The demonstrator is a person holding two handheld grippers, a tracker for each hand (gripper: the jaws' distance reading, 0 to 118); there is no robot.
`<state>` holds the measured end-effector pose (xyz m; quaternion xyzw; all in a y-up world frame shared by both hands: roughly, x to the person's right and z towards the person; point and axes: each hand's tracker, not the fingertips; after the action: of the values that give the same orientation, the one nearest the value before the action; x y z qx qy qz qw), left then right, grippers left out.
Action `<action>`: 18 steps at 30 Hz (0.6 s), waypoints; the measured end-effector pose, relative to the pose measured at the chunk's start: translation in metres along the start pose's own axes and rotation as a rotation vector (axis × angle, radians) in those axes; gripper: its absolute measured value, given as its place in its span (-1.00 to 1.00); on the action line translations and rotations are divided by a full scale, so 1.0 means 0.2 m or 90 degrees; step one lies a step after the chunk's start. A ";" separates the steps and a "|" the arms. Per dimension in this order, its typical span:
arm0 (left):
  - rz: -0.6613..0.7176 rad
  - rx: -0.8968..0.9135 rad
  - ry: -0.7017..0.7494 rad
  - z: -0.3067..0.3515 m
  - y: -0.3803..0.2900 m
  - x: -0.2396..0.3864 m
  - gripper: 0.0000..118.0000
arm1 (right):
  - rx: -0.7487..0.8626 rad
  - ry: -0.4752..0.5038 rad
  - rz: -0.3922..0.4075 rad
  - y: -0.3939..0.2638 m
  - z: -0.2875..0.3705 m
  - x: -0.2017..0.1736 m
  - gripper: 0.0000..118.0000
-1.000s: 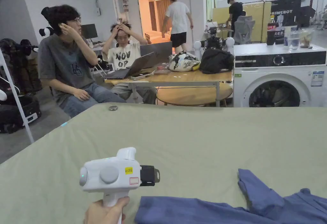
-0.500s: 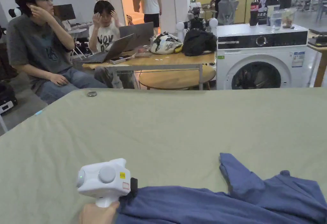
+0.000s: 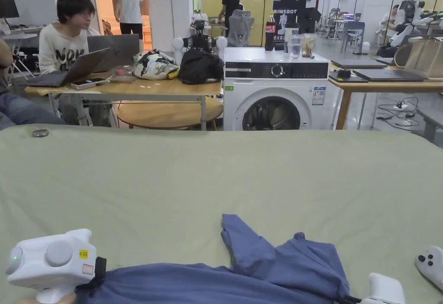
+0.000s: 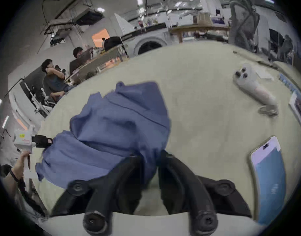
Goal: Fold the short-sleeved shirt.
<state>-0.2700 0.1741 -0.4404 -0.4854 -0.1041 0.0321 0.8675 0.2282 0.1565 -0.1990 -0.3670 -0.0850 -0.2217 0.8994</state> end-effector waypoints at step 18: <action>-0.014 0.496 -0.097 1.47 0.28 0.03 -1.00 | 0.318 0.035 0.174 0.69 0.75 -0.51 -0.97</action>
<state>-0.3244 0.4511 -0.3384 -0.1150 -0.1531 0.0958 0.9768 0.2030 0.3830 -0.2092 -0.1362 -0.0627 -0.0805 0.9854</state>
